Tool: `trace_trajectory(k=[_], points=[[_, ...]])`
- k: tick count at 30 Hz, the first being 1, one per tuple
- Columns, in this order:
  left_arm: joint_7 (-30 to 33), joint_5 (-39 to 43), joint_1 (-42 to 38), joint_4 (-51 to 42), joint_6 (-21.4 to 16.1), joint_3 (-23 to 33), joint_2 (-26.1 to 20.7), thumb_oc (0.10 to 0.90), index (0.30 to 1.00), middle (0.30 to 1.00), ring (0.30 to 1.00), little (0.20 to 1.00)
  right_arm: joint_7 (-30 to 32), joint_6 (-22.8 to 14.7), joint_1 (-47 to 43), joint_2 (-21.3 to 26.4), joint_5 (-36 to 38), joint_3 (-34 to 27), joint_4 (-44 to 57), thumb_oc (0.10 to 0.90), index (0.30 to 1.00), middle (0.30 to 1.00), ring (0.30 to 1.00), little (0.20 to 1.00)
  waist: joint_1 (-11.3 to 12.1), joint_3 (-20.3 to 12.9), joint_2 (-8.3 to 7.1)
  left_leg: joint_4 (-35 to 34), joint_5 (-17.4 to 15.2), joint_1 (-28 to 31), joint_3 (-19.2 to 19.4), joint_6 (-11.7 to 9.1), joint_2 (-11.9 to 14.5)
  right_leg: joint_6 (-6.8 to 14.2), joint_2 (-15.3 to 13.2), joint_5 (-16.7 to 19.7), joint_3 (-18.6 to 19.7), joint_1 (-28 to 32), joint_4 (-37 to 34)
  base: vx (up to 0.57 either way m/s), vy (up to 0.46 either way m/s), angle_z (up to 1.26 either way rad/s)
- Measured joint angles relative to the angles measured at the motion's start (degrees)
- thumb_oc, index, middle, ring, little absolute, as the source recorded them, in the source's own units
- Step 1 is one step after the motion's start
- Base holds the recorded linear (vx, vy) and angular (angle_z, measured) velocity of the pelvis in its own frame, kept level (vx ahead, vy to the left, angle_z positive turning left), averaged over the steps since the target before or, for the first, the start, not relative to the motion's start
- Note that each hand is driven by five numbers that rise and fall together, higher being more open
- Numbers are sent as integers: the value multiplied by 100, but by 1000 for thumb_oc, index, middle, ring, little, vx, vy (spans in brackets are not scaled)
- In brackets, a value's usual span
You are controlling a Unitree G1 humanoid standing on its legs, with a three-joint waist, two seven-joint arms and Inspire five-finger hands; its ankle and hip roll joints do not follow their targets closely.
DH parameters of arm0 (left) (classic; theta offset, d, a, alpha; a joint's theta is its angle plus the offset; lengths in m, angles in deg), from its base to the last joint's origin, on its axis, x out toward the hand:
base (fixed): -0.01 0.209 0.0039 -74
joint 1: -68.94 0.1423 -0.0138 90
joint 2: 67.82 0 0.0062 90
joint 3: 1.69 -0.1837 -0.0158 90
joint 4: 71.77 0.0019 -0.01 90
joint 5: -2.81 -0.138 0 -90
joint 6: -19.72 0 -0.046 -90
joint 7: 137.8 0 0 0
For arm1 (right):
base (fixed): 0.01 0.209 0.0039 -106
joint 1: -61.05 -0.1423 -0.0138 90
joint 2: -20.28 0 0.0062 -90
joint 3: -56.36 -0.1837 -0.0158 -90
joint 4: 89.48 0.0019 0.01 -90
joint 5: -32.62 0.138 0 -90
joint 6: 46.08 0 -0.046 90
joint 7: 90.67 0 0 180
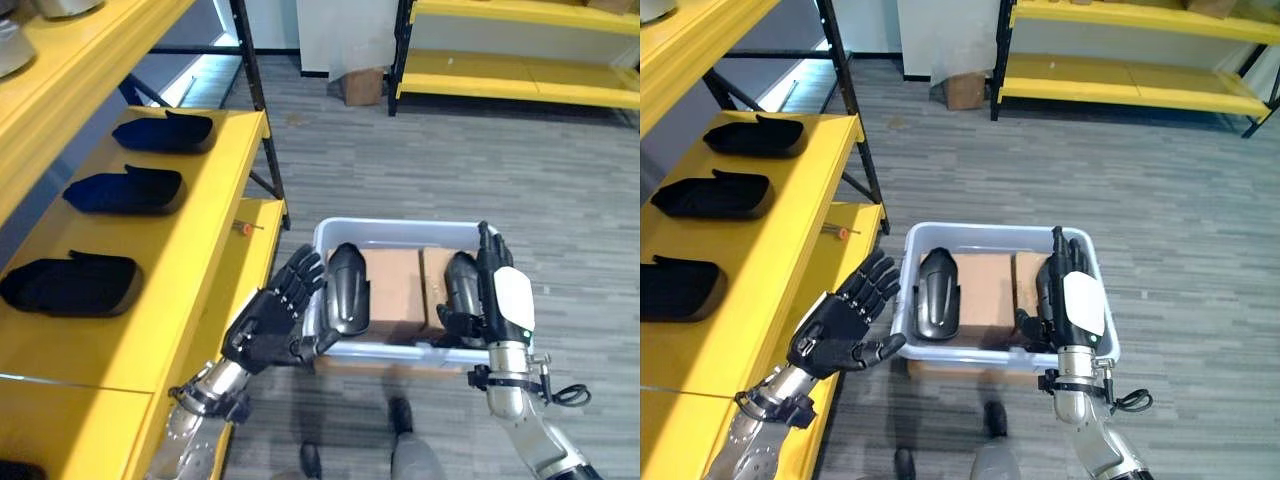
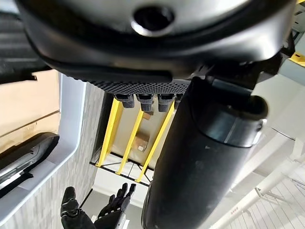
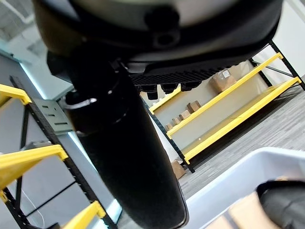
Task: Move parts from the plastic box to the shelf.
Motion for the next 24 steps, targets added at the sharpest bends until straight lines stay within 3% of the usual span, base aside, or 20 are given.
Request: trace_trajectory(k=[4, 5, 11, 13, 15, 17, 19, 21, 22, 23, 24], points=[[74, 15, 16, -149, 6, -130, 45, 900, 1000, 1000, 1000, 1000, -59, 136, -86, 203, 4, -10, -103, 900, 1000, 1000, 1000, 1000, 12, -34, 215, -123, 66, 74, 25, -161, 607, -290, 650, -119, -83, 12, 2, 32, -267, -10], [106, 11, -101, -140, 7, -156, 182, 900, 1000, 1000, 1000, 1000, -59, 180, -107, 429, 7, -25, -135, 900, 1000, 1000, 1000, 1000, -124, -31, 371, -53, 113, 33, -54, -260, 827, -418, 821, -264, -221, 44, -3, 7, -456, 12], [272, -9, -314, -179, -21, -311, 285, 900, 1000, 1000, 1000, 1000, -92, 415, -99, 628, 140, -124, -134, 900, 1000, 1000, 1000, 1000, -158, 10, 785, 36, 69, -131, -54, -63, 1094, -662, 1107, -417, -242, -156, 204, 32, -216, 1], [333, -169, -357, -179, -27, -322, 299, 900, 1000, 1000, 1000, 1000, -100, 443, -100, 685, 131, -123, -145, 900, 1000, 1000, 1000, 1000, -163, 73, 852, 326, 0, -293, -73, 23, 1160, -787, 1123, -543, -330, -307, 507, 48, -180, 7], [292, -148, -502, -176, -27, -357, 279, 900, 1000, 1000, 1000, 1000, -109, 422, -99, 739, 108, -128, -179, 900, 1000, 1000, 1000, 1000, -190, 141, 843, 850, -48, -693, 11, 97, 1200, -855, 1069, -837, -471, -615, 1078, 67, -76, 35], [248, -129, -596, -181, -21, -362, 311, 900, 1000, 1000, 1000, 1000, -137, 407, -107, 741, 35, -176, -282, 900, 1000, 1000, 1000, 1000, -229, 202, 865, 1006, -123, -826, 235, 319, 1199, -890, 968, -994, -587, -722, 1349, 89, -1, 50], [139, -121, -670, -211, -22, -396, 328, 900, 1000, 1000, 1000, 1000, -238, 404, -120, 746, -9, -227, -331, 900, 1000, 1000, 1000, 1000, -282, 262, 834, 1002, -126, -857, 474, 246, 869, -899, 745, -1069, -622, -900, 1534, 126, 62, 33], [180, -152, -695, -289, -22, -416, 316, 900, 1000, 1000, 1000, 1000, -244, 396, -166, 712, -9, -174, -331, 900, 1000, 1000, 1000, 1000, -268, 327, 843, 655, -306, -823, 357, 181, 578, -787, 703, -993, -442, -990, 1465, 139, 59, -11], [214, -153, -686, -359, -16, -427, 331, 900, 1000, 1000, 1000, 1000, -271, 398, -225, 713, -8, -129, -332, 900, 1000, 1000, 1000, 1000, -272, 378, 891, 631, -335, -867, 213, 116, 528, -740, 747, -963, -357, -973, 1240, 123, 47, -33], [230, -158, -686, -460, -14, -458, 366, 900, 1000, 1000, 1000, 1000, -288, 399, -292, 726, -9, -96, -328, 900, 1000, 1000, 1000, 1000, -218, 416, 1133, 592, -276, -943, 44, -12, 614, -655, 914, -973, -380, -963, 1046, 129, 56, -46], [254, -164, -708, -541, -13, -467, 328, 900, 1000, 1000, 1000, 1000, -323, 388, -327, 711, -4, -89, -330, 900, 1000, 1000, 1000, 1000, -127, 533, 1139, 621, -130, -895, 13, -296, 611, -829, 926, -1054, -342, -1017, 1264, 174, 105, -65]])
